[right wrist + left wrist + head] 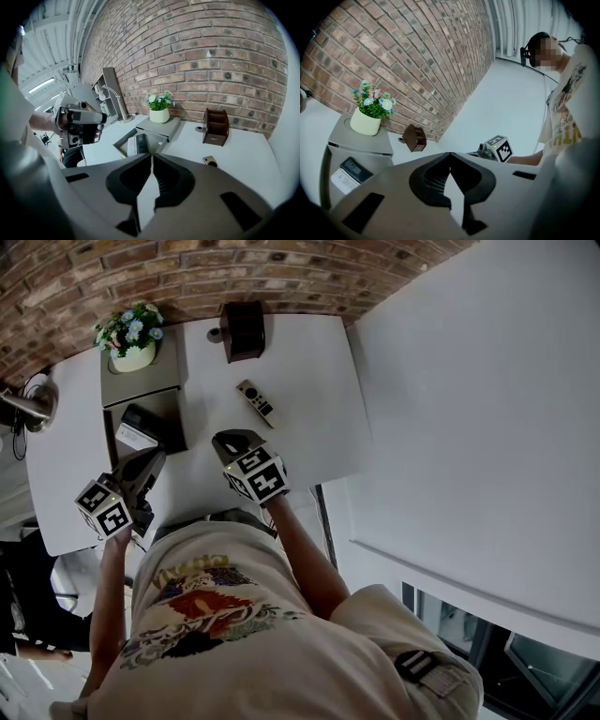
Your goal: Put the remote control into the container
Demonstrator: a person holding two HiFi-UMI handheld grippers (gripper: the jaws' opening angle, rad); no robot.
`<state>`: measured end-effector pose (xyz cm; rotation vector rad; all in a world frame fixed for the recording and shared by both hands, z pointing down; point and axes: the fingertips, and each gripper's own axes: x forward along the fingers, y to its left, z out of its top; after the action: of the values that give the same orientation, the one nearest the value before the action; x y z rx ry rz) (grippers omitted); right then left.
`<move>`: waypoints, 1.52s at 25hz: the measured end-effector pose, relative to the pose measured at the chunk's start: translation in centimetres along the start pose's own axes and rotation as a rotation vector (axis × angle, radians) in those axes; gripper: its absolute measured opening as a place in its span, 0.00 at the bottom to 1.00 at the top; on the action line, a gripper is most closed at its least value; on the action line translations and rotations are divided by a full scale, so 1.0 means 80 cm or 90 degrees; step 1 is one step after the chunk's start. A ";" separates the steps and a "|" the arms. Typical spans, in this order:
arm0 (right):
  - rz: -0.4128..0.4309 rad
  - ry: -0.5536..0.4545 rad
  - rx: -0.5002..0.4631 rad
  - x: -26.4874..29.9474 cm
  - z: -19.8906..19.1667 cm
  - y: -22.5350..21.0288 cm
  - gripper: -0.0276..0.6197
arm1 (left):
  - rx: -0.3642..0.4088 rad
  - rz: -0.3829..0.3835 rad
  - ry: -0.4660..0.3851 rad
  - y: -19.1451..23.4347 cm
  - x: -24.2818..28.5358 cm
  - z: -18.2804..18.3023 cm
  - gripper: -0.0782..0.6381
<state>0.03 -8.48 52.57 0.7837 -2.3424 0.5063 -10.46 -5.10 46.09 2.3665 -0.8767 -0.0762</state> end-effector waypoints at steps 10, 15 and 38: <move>-0.016 0.002 0.042 -0.022 -0.039 -0.065 0.08 | -0.016 -0.004 0.015 -0.018 0.052 -0.009 0.12; -0.018 0.021 0.047 -0.023 -0.067 -0.092 0.09 | -0.022 0.011 0.039 -0.019 0.066 -0.024 0.12; -0.042 0.094 0.051 -0.004 -0.150 -0.196 0.32 | -0.072 0.007 0.096 -0.031 0.145 -0.074 0.12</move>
<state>15.38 -13.94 63.70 0.8301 -2.1650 0.6117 1.48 -7.53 51.26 2.2292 -0.7926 0.0559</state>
